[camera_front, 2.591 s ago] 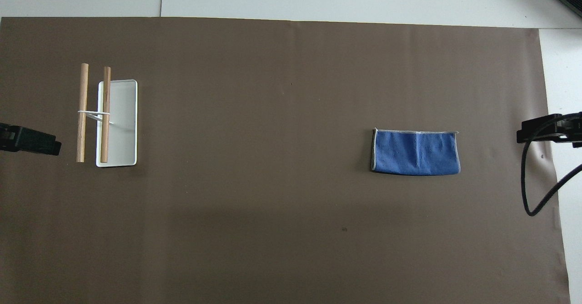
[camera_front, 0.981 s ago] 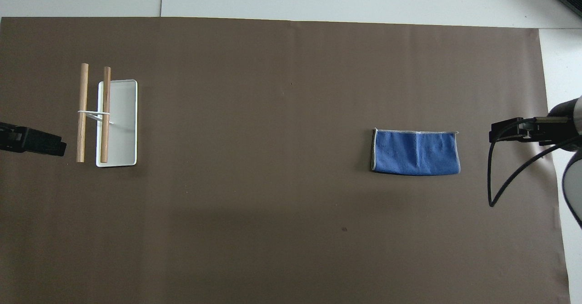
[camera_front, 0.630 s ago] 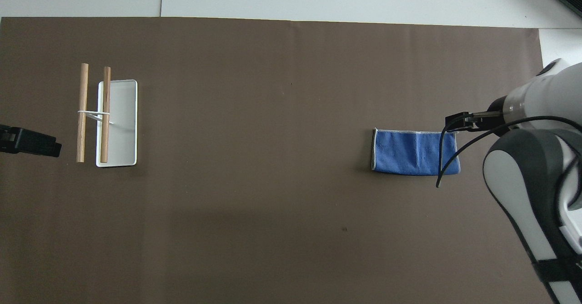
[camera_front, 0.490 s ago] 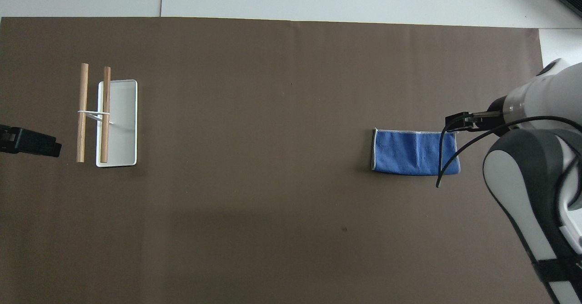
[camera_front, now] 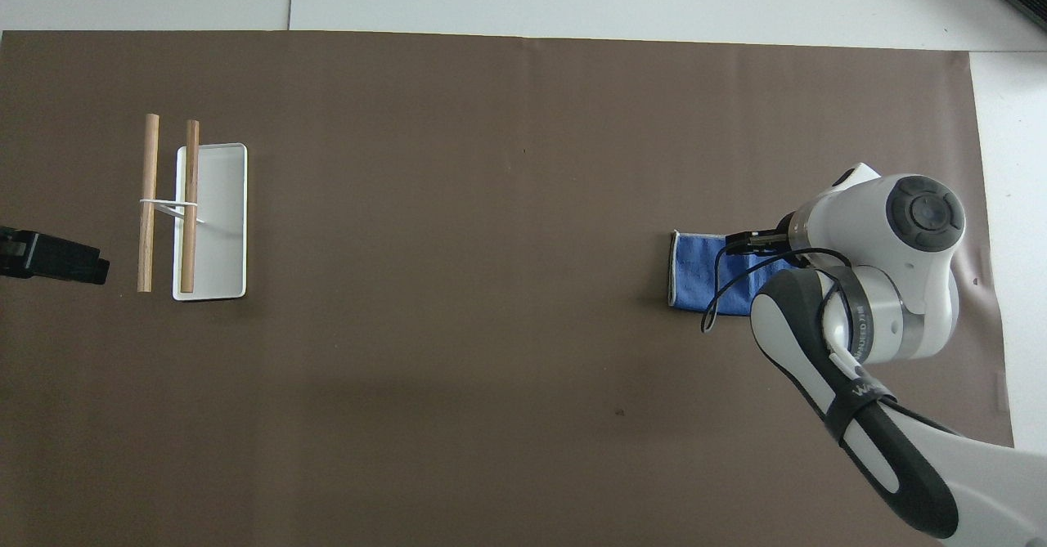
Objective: Right arm passes towel to left arm to hang
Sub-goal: 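Move the right gripper over the blue towel and lower onto it, then close the right gripper on the towel edge and lift it, then carry the towel toward center while the left gripper reaches toward it, then close the left gripper on the towel beside the right gripper, then open the right gripper and withdraw while the left gripper carries the towel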
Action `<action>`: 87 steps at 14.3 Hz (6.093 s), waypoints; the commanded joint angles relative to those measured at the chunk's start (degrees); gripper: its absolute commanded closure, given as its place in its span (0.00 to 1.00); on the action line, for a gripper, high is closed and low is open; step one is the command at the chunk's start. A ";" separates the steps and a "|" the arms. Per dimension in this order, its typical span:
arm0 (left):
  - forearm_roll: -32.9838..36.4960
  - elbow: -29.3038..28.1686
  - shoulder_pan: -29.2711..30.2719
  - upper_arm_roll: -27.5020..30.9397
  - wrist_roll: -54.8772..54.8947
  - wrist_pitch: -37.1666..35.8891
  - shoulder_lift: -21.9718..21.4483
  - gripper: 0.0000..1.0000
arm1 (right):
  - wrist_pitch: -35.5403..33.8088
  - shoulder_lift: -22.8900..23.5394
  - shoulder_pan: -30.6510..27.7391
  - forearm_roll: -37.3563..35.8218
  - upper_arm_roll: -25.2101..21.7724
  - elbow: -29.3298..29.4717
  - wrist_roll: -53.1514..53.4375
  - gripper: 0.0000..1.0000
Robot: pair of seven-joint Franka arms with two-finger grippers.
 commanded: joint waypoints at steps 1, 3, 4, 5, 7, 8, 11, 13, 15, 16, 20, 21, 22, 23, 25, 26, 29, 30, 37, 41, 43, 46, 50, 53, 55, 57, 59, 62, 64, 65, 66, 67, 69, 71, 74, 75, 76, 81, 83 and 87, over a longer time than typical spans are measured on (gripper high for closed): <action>0.92 -1.90 0.43 -0.31 -0.60 -0.11 -1.79 0.00 | 4.05 1.50 0.46 3.94 0.41 -1.16 -1.65 0.00; 0.92 -1.90 0.43 -0.31 -0.51 -0.11 -1.79 0.00 | 5.03 2.65 0.64 5.01 0.41 -1.24 -3.58 0.00; 0.92 -1.90 0.43 -0.31 -0.60 -0.19 -1.79 0.00 | 5.03 2.65 0.73 5.02 0.41 -1.51 -3.58 0.00; 0.92 -1.90 0.43 -0.31 -0.51 -0.19 -1.79 0.00 | 5.11 2.65 0.73 5.02 0.41 -1.68 -3.67 0.00; 0.92 -1.90 0.43 -0.31 -0.51 -0.11 -1.79 0.00 | 5.47 2.83 0.64 5.02 0.41 -1.86 -3.85 0.00; 0.92 -1.90 0.43 -0.31 -0.60 -0.11 -1.79 0.00 | 5.64 2.83 0.64 5.02 0.41 -2.21 -3.85 0.00; 0.92 -1.90 0.43 -0.31 -0.60 -0.11 -1.79 0.00 | 7.75 2.83 0.29 5.02 0.41 -3.53 -3.85 0.08; 0.92 -1.90 0.43 -0.31 -0.51 -0.11 -1.79 0.00 | 7.75 2.83 0.29 5.02 0.41 -3.71 -3.85 0.50; 0.92 -1.90 0.43 -0.31 -0.51 -0.11 -1.79 0.00 | 7.67 2.83 0.29 5.02 0.41 -3.71 -3.67 0.82; 0.92 -1.90 0.43 -0.31 -0.60 -0.11 -1.79 0.00 | 7.66 2.83 0.29 5.02 0.41 -3.62 -3.50 0.97; 0.92 -1.90 0.43 -0.31 -0.51 -0.11 -1.79 0.00 | 6.35 2.74 0.82 5.10 0.93 -1.96 -3.41 1.00; 0.92 -1.90 0.43 -0.31 -0.60 -0.11 -1.79 0.00 | 4.08 2.57 0.73 5.10 1.72 -0.82 -3.41 1.00; 0.92 -1.90 0.43 -0.31 -0.60 -0.19 -1.79 0.00 | 1.54 2.39 0.64 5.97 1.90 0.85 -3.58 1.00; 0.92 -1.90 0.43 -0.31 -0.60 -0.11 -1.79 0.00 | -0.75 2.22 0.64 8.68 1.90 2.60 -3.93 1.00; 0.92 -1.90 0.43 -0.31 -0.51 -0.11 -1.79 0.00 | -4.97 1.87 0.73 13.96 1.99 6.21 -4.63 1.00; 0.92 -1.90 0.43 -0.31 -0.51 -0.11 -1.79 0.00 | -6.56 1.43 0.82 15.72 1.99 7.97 -4.90 1.00; 0.92 -1.90 0.43 -0.31 -0.51 -0.11 -1.79 0.00 | -9.91 0.46 0.82 21.61 3.22 12.36 -4.99 1.00; 0.92 -1.90 0.43 -0.31 -0.51 -0.11 -1.79 0.00 | -10.35 0.02 0.82 23.28 4.35 13.34 -4.90 1.00; 0.92 -1.90 -0.54 -0.48 -0.86 0.06 -1.79 0.00 | -10.79 -0.16 0.82 48.91 9.37 18.79 -4.99 1.00; -0.30 -4.01 -1.76 -1.45 -5.75 7.61 -1.53 0.00 | -10.71 -1.21 0.82 70.71 12.70 19.24 -6.12 1.00; -3.98 -6.63 -2.82 -1.45 -12.34 12.17 -1.87 0.00 | -10.97 -1.65 0.91 76.01 14.20 19.15 -7.89 1.00; -11.88 -11.55 -5.36 -1.54 -27.01 20.78 -2.75 0.00 | -11.84 -2.53 0.91 85.05 15.96 18.36 -7.89 1.00; -21.38 -19.99 -8.62 -1.54 -46.97 33.79 -6.00 0.00 | -12.20 -4.20 2.75 96.83 15.96 16.07 -7.72 1.00; -28.85 -25.00 -10.64 -1.54 -54.18 41.35 -8.11 0.00 | -12.02 -4.90 3.54 99.67 15.96 15.19 -7.72 1.00; -30.71 -27.55 -13.53 -1.71 -61.38 47.76 -8.90 0.00 | -11.06 -4.90 4.59 99.76 15.96 15.19 -7.72 1.00; -31.94 -31.15 -16.69 -1.71 -69.03 55.05 -10.04 0.00 | -10.79 -4.90 4.69 99.76 15.96 15.19 -7.63 1.00; -31.95 -34.49 -20.47 -1.80 -77.72 62.61 -10.49 0.00 | -10.70 -4.90 4.77 99.76 15.96 14.84 -7.54 1.00; -31.95 -36.44 -23.38 -1.80 -87.33 68.87 -9.70 0.00 | -10.62 -4.99 4.77 99.76 15.96 14.84 -7.54 1.00; -31.95 -37.58 -24.27 -1.80 -92.42 74.57 -9.52 0.00 | -10.62 -4.99 4.77 99.76 15.96 14.84 -7.54 1.00; -31.95 -37.76 -24.88 -1.80 -94.36 76.69 -9.43 0.00 | -10.62 -4.99 4.69 99.76 15.96 14.75 -7.54 1.00; -31.95 -37.85 -25.67 -1.80 -96.21 78.89 -9.26 0.00 | -10.62 -4.99 4.77 99.68 15.96 14.75 -7.54 1.00; -31.95 -38.20 -26.11 -1.80 -97.18 82.13 -8.39 0.00 | -10.62 -4.99 4.69 99.76 15.96 14.75 -7.54 1.00; -31.95 -38.38 -26.73 -1.71 -97.81 84.00 -7.85 0.01 | -10.53 -4.99 4.77 99.67 15.88 14.75 -7.45 1.00; -31.95 -38.38 -26.64 -1.71 -97.72 83.92 -7.68 0.36 | -9.92 -4.91 4.77 99.67 15.96 14.84 -7.45 1.00; -31.95 -38.38 -26.03 -1.63 -97.72 83.13 -7.68 0.71 | -9.83 -4.90 4.77 99.67 15.96 14.75 -7.45 1.00; -31.95 -38.38 -25.77 -1.63 -97.72 83.13 -7.68 0.84 | -9.83 -4.90 4.69 99.67 15.96 14.84 -7.45 1.00; -31.95 -38.38 -25.68 -1.63 -97.63 83.13 -7.68 0.92 | -9.91 -4.90 4.77 99.67 15.96 14.84 -7.45 1.00; -31.86 -38.38 -25.59 -1.45 -96.67 82.95 -7.59 1.00 | -9.74 -4.90 4.77 99.24 15.96 14.84 -7.01 0.85; -31.95 -38.38 -25.24 -1.45 -96.23 82.95 -7.50 1.00 | -9.30 -4.99 4.77 96.79 15.79 14.84 -7.45 0.00; -31.86 -38.29 -24.01 -1.45 -96.23 82.95 -7.41 1.00 | -0.26 -4.99 6.09 76.60 15.88 15.28 -6.92 0.00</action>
